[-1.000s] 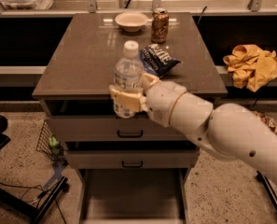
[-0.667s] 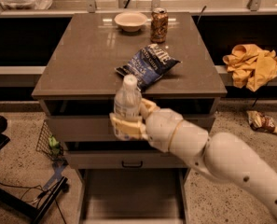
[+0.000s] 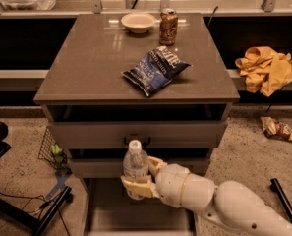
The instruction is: Place blue plastic bottle into bottom drawer
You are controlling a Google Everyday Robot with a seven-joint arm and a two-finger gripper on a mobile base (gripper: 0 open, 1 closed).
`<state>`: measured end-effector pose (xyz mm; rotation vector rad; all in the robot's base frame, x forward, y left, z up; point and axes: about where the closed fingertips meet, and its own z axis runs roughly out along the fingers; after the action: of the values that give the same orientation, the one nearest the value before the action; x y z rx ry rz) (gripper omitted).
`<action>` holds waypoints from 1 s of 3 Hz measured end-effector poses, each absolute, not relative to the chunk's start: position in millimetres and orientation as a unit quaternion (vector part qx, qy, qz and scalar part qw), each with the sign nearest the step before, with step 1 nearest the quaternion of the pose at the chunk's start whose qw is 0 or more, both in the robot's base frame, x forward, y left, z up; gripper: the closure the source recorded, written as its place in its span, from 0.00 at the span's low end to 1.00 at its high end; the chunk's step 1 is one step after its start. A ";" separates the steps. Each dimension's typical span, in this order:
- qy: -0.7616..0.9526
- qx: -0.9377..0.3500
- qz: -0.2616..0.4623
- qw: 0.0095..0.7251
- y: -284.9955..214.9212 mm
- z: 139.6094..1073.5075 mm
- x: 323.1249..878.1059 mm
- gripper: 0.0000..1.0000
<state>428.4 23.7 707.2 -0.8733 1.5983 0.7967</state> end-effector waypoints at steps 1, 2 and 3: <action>0.706 -0.366 0.331 0.508 20.5 646.2 419.4 1.00; 0.706 -0.366 0.330 0.508 20.1 646.0 419.4 1.00; 0.708 -0.364 0.328 0.508 26.3 619.1 418.1 1.00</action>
Offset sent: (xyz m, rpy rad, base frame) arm -0.0085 -0.0007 -0.0469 -0.0418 0.0643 0.0009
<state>418.1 26.3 619.1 -0.8776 1.7066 0.7891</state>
